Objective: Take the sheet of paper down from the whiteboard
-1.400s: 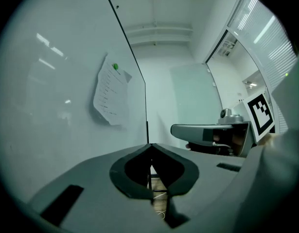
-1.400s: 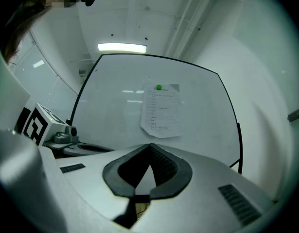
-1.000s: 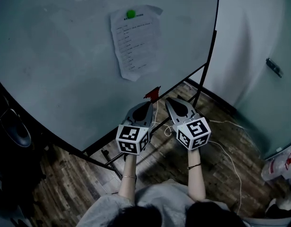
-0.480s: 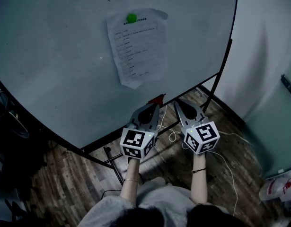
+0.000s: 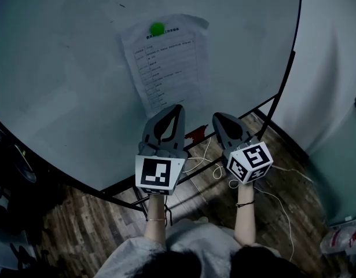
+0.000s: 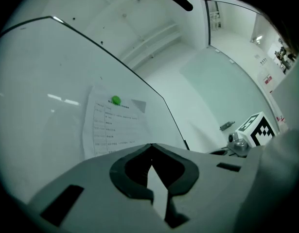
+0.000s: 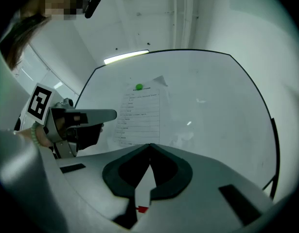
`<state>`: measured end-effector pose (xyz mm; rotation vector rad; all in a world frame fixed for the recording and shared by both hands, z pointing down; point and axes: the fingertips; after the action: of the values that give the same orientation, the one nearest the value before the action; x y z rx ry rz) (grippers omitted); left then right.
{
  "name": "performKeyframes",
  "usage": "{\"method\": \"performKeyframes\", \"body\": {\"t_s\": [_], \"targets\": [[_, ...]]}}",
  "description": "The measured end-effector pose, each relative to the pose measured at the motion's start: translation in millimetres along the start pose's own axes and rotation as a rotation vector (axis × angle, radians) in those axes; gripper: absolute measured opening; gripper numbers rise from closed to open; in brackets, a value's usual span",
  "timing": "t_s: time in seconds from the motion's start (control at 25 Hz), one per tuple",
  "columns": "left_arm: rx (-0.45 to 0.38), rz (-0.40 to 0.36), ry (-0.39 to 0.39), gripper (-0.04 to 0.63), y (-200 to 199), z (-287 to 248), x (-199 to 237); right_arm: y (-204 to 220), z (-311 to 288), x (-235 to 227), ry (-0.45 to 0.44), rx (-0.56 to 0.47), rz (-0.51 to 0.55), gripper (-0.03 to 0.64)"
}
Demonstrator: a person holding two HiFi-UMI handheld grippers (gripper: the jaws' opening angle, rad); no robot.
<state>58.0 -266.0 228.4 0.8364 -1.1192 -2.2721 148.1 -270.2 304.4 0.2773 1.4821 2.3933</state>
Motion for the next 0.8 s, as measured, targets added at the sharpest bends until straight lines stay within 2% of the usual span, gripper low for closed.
{"method": "performKeyframes", "body": {"t_s": [0.16, 0.36, 0.48, 0.8], "targets": [[-0.027, -0.083, -0.024, 0.003, -15.1, -14.3, 17.7, 5.8, -14.5, -11.6, 0.014, -0.021, -0.036, 0.002], [-0.063, -0.114, -0.059, 0.003, -27.1, -28.0, 28.9, 9.1, -28.4, -20.4, -0.008, -0.065, -0.097, 0.002], [-0.076, -0.163, -0.088, 0.003, -34.8, -36.5, 32.9, 8.1, -35.3, -29.8, -0.026, -0.070, -0.123, 0.002], [-0.002, -0.329, -0.156, 0.005, -47.7, -60.2, 57.4, 4.7, -57.8, -47.8, -0.112, -0.061, -0.174, 0.002]]}}
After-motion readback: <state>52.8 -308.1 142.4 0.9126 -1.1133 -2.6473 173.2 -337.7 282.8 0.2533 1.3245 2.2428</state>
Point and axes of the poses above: the fingertips, and each gripper's own axes: z backward along the fingers, x to its left, y out of its underside, and after that the axes turned 15 degrees about -x, right-handed
